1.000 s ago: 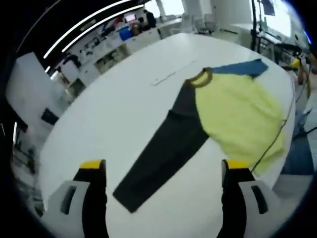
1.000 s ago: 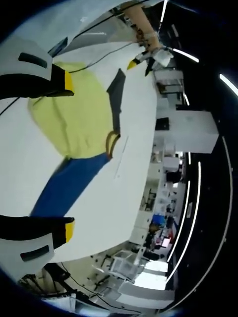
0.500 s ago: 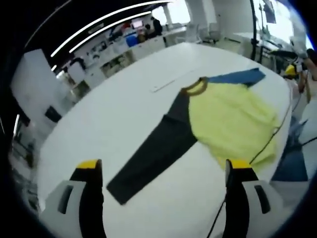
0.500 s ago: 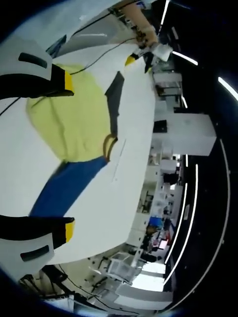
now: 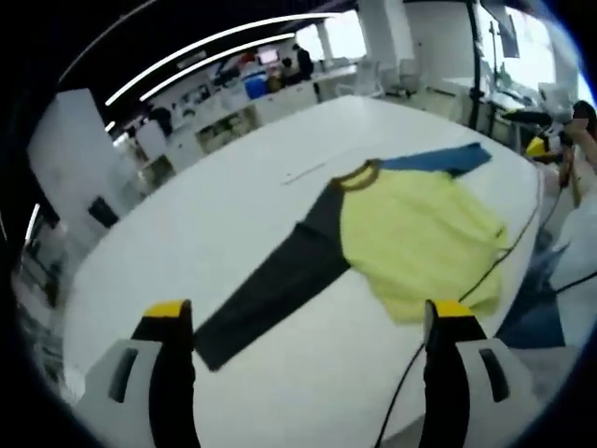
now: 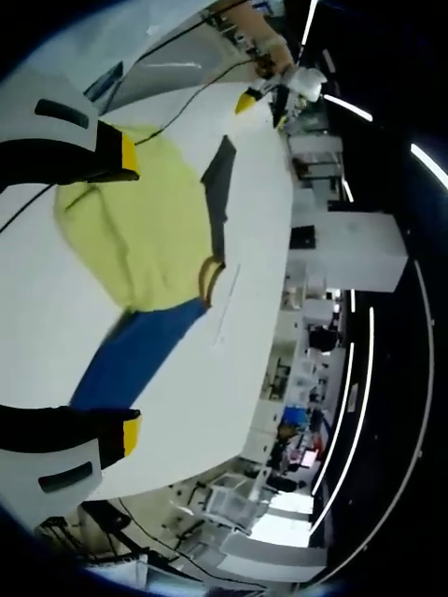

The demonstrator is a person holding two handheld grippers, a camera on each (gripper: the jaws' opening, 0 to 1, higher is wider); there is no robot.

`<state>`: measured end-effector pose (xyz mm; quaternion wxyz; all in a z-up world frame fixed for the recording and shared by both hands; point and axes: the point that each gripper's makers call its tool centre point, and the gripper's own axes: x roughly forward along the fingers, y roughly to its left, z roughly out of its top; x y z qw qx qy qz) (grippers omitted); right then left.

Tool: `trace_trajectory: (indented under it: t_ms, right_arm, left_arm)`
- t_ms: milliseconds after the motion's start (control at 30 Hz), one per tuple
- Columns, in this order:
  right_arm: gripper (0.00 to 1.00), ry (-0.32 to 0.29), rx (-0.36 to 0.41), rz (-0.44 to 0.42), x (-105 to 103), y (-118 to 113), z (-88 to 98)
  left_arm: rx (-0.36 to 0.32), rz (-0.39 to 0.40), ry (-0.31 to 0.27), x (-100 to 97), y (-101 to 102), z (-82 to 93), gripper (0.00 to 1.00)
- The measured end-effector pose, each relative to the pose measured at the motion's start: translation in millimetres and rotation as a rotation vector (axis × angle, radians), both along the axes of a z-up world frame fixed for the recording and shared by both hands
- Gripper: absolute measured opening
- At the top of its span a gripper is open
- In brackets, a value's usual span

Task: Fold the garment on the visible template until the final outline fits inside the template.

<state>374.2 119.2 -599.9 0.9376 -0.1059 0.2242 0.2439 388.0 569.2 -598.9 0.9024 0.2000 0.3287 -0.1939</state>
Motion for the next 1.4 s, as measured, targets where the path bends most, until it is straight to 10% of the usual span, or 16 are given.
trace_trajectory:
  t_ms: [1400]
  right_arm:
    - [1.0,0.032,-0.068,-0.106,-86,46,-0.4]
  left_arm:
    - [-0.092,-0.046,-0.015,-87.0,23,15.1,1.0]
